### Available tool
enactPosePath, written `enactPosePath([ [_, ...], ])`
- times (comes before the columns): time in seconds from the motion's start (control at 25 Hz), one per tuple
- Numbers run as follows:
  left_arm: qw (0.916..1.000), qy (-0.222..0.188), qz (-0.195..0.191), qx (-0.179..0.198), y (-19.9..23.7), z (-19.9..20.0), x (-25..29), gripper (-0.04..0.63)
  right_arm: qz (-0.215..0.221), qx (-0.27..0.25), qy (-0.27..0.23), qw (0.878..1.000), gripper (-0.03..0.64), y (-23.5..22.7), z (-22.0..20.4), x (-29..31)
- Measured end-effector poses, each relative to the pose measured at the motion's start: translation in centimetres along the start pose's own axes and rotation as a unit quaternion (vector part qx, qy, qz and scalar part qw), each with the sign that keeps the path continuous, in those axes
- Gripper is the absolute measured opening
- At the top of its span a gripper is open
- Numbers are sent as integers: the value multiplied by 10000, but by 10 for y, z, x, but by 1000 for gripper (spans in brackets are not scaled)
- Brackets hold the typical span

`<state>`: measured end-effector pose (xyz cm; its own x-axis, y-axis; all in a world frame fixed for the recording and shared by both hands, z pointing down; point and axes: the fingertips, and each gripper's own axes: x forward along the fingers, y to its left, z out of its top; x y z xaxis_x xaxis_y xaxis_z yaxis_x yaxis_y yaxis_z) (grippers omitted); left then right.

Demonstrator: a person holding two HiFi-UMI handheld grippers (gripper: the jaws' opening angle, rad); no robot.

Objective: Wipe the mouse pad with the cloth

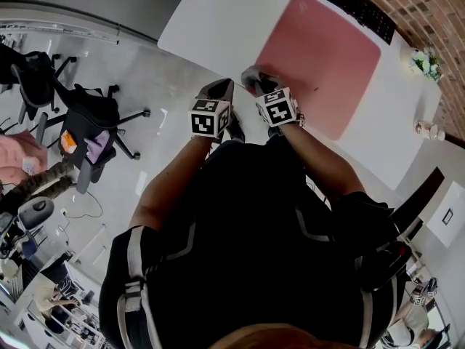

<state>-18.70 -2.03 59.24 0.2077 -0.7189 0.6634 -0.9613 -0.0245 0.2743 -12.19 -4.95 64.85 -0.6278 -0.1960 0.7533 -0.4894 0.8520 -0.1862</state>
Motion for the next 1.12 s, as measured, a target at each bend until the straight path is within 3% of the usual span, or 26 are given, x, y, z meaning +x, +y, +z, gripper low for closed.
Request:
enactPosePath([
  [0.6,9983,263,-360,378,-18,-11,10,0,-270,619,60,9977,40,-15,-23,-7],
  [1.12,9920,402,-951,723,-69,5,38,0,-776,1256,81,9890,40,-59,-65,-45],
])
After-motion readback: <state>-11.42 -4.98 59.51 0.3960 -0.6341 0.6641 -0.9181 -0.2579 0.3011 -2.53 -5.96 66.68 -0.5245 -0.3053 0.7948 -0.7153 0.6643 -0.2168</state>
